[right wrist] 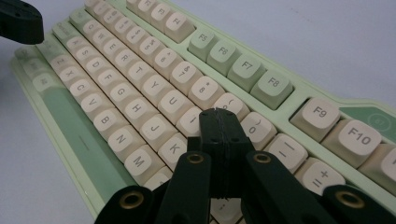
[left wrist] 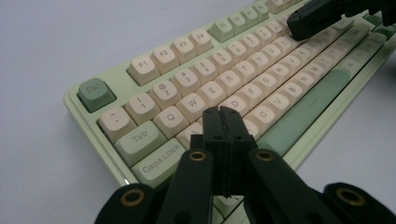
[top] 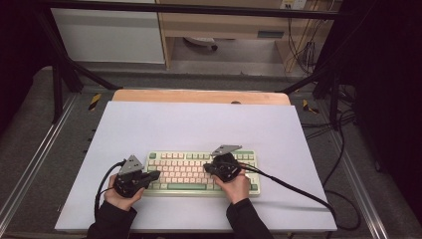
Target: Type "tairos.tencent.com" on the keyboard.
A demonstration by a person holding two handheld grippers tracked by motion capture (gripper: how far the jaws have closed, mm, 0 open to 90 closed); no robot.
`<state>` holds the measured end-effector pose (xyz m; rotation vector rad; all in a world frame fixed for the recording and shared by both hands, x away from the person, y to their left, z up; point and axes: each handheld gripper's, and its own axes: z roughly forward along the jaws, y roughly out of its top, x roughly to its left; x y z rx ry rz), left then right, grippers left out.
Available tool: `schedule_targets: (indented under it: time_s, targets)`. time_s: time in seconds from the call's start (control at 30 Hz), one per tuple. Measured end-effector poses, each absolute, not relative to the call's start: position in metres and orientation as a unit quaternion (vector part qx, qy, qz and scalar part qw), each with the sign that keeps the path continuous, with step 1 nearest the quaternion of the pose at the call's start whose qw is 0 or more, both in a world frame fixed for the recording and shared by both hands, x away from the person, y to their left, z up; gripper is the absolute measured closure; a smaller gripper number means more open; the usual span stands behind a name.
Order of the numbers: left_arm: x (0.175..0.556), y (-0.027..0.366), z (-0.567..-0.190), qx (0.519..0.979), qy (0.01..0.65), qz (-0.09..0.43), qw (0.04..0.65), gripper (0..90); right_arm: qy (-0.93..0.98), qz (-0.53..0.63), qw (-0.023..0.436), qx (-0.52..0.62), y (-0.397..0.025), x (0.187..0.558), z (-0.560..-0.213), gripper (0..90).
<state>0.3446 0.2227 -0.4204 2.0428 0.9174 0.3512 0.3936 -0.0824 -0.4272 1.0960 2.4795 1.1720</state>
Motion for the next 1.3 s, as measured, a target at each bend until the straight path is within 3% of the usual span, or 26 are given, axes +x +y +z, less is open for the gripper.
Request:
schedule_targets:
  time_s: [1.3]
  targets:
    - [0.345, 0.222, -0.419, 0.816, 0.367, 0.142, 0.424, 90.0, 0.837, 0.404, 0.106, 0.353, -0.116, 0.371, -0.404, 90.0]
